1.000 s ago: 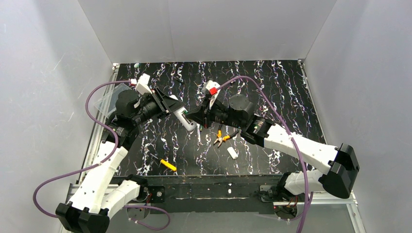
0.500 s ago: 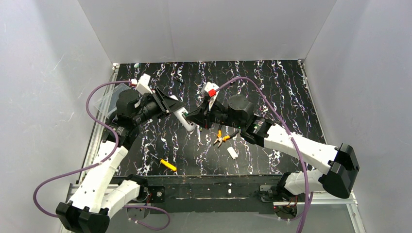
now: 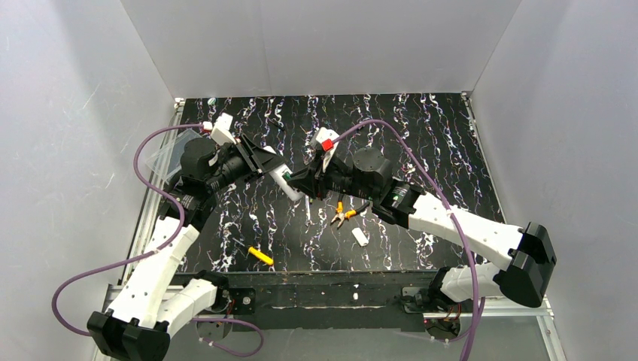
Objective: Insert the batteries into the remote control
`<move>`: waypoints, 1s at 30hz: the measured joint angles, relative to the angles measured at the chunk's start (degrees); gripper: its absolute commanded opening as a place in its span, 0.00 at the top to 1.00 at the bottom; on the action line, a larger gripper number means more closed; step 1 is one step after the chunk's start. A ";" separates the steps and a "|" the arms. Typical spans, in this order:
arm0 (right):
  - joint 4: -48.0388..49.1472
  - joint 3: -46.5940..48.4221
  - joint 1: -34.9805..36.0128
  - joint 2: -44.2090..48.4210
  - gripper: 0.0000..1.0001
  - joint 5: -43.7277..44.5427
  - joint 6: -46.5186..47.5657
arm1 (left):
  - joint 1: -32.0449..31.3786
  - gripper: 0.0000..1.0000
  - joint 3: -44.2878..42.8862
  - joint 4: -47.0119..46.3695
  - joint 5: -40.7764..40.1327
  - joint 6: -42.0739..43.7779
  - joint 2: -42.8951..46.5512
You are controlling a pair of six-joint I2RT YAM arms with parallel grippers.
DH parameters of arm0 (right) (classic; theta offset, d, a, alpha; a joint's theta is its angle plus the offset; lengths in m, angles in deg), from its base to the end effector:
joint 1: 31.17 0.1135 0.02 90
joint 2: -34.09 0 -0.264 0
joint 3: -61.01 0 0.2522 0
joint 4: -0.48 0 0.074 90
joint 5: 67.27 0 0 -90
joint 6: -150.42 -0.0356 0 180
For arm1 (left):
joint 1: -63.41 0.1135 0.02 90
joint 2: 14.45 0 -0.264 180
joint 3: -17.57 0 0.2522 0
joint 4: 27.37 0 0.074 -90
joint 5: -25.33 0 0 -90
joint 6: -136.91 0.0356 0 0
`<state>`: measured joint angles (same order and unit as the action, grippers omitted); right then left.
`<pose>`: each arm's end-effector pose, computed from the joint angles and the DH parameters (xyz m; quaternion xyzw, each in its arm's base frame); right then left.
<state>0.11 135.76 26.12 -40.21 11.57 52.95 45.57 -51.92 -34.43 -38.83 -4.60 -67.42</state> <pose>0.1615 0.2643 0.3698 -0.3586 0.6089 0.4352 0.5580 0.1856 -0.0760 0.4384 0.0244 0.5651 -0.5647 0.6010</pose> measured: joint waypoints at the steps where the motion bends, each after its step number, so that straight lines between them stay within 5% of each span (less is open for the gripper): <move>1: -0.02 0.00 0.02 0.00 0.70 0.17 0.00 | 0.00 1.00 0.02 -0.11 0.00 0.00 -0.09; 13: 0.46 -0.90 0.24 0.76 0.75 4.09 0.22 | 0.00 1.00 0.15 -1.18 -0.13 -0.33 -0.22; 30: 0.46 -0.90 0.20 0.90 0.63 6.97 0.37 | 0.09 1.00 0.20 -1.22 -0.15 -0.57 -0.26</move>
<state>0.56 134.87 26.32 -39.32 18.54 53.33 45.65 -51.72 -35.65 -38.98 -5.17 -67.68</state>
